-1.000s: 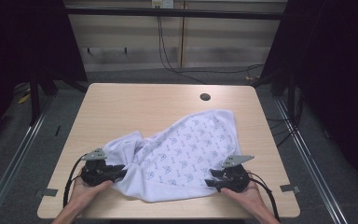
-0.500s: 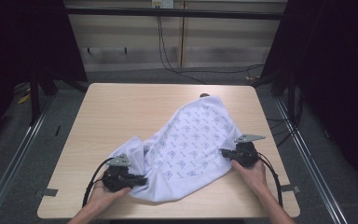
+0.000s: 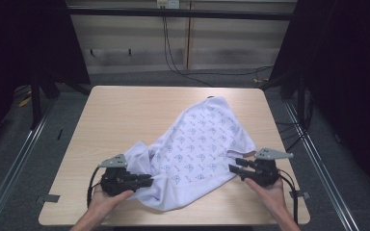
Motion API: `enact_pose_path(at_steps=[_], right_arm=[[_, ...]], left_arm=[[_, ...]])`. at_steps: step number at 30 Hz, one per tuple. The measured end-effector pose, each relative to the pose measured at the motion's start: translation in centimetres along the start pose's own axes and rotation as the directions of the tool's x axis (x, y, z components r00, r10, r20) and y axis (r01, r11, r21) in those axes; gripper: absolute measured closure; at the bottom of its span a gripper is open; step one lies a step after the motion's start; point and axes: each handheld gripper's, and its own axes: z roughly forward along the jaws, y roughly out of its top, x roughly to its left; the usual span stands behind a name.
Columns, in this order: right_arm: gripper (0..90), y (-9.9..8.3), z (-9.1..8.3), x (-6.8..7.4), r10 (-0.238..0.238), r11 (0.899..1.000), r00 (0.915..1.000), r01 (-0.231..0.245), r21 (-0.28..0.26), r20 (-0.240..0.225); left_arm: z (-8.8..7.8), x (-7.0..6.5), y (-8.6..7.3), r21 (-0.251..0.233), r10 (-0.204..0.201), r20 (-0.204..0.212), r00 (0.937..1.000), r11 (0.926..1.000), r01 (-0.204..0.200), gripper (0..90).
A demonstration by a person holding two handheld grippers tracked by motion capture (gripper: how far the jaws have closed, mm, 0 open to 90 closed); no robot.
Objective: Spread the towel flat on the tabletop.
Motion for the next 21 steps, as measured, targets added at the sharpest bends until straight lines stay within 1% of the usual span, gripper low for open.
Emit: enact_pose_path(at_steps=[1,2,3,4,5,6,7,9,10,11,12,13,14,15,17,18,19,20,21], right_arm=[[55.9,-0.2,0.1,0.9,0.000,1.000,0.9996,0.000,0.007,-0.028],[56.1,-0.3,0.3,1.6,-0.010,1.000,0.9986,0.011,0.014,-0.053],[56.1,-0.2,0.7,2.4,-0.025,0.999,0.9970,0.027,0.024,-0.073],[56.1,-0.2,0.7,2.4,-0.025,0.999,0.9970,0.027,0.024,-0.073],[56.0,0.2,2.2,3.9,-0.044,0.998,0.9911,0.050,0.042,-0.125],[55.9,0.5,3.0,4.5,-0.056,0.997,0.9866,0.063,0.045,-0.153],[55.7,0.8,3.9,5.2,-0.065,0.996,0.9812,0.075,0.046,-0.181],[54.2,1.6,5.8,6.5,-0.079,0.994,0.9691,0.095,0.057,-0.234],[53.3,2.0,6.7,7.2,-0.080,0.994,0.9619,0.098,0.058,-0.262],[52.5,2.3,7.6,8.0,-0.090,0.992,0.9532,0.111,0.055,-0.288],[51.2,2.8,8.5,8.8,-0.102,0.990,0.9445,0.126,0.056,-0.312],[51.2,2.8,8.5,8.8,-0.102,0.990,0.9445,0.126,0.056,-0.312],[49.2,3.7,10.0,10.4,-0.127,0.987,0.9259,0.152,0.044,-0.356],[48.4,4.1,10.7,11.2,-0.132,0.986,0.9156,0.159,0.039,-0.380],[46.9,4.7,12.2,12.6,-0.156,0.982,0.8955,0.187,0.033,-0.417],[46.3,4.9,13.1,13.2,-0.162,0.980,0.8862,0.197,0.037,-0.434],[46.1,4.8,13.9,13.7,-0.161,0.977,0.8763,0.206,0.050,-0.454],[46.3,4.7,14.4,14.3,-0.177,0.973,0.8738,0.226,0.056,-0.453],[48.7,4.5,14.8,14.6,-0.185,0.970,0.8717,0.235,0.057,-0.454]], left_arm=[[-0.8,0.7,0.0,-0.027,0.007,-0.011,0.9999,0.9996,-0.007,69.2],[-1.4,1.6,-0.2,-0.062,-0.025,-0.001,0.9997,0.9978,0.025,67.9],[-1.9,2.5,-0.4,-0.082,-0.062,-0.008,0.9981,0.9948,0.061,66.8],[-1.9,2.5,-0.4,-0.082,-0.062,-0.008,0.9981,0.9948,0.061,66.3],[-2.8,4.1,-0.8,-0.106,-0.095,-0.038,0.9947,0.9902,0.091,66.0],[-2.9,4.8,-1.0,-0.109,-0.108,-0.047,0.9930,0.9887,0.102,65.4],[-2.9,5.4,-1.3,-0.104,-0.132,-0.055,0.9897,0.9866,0.126,64.6],[-2.2,6.6,-2.1,-0.069,-0.167,-0.073,0.9833,0.9844,0.162,62.8],[-1.8,7.2,-2.5,-0.059,-0.188,-0.070,0.9797,0.9812,0.184,62.3],[-1.8,7.2,-2.5,-0.059,-0.188,-0.070,0.9797,0.9812,0.184,62.6],[-0.9,7.9,-2.9,-0.029,-0.213,-0.074,0.9742,0.9769,0.212,62.8],[-0.9,7.9,-2.9,-0.029,-0.213,-0.074,0.9742,0.9769,0.212,65.1],[-0.6,8.0,-2.9,-0.012,-0.208,-0.072,0.9756,0.9782,0.207,70.0],[0.0,7.8,-3.0,0.016,-0.188,-0.075,0.9792,0.9816,0.190,74.1],[0.7,7.3,-3.1,0.069,-0.169,-0.059,0.9838,0.9825,0.173,79.2],[1.0,7.0,-3.1,0.091,-0.149,-0.062,0.9869,0.9838,0.154,80.2],[1.1,6.8,-3.1,0.099,-0.141,-0.060,0.9882,0.9843,0.147,80.4],[1.1,6.6,-3.0,0.106,-0.139,-0.056,0.9887,0.9839,0.144,80.8],[1.0,6.5,-3.0,0.110,-0.140,-0.055,0.9886,0.9832,0.146,80.8]])
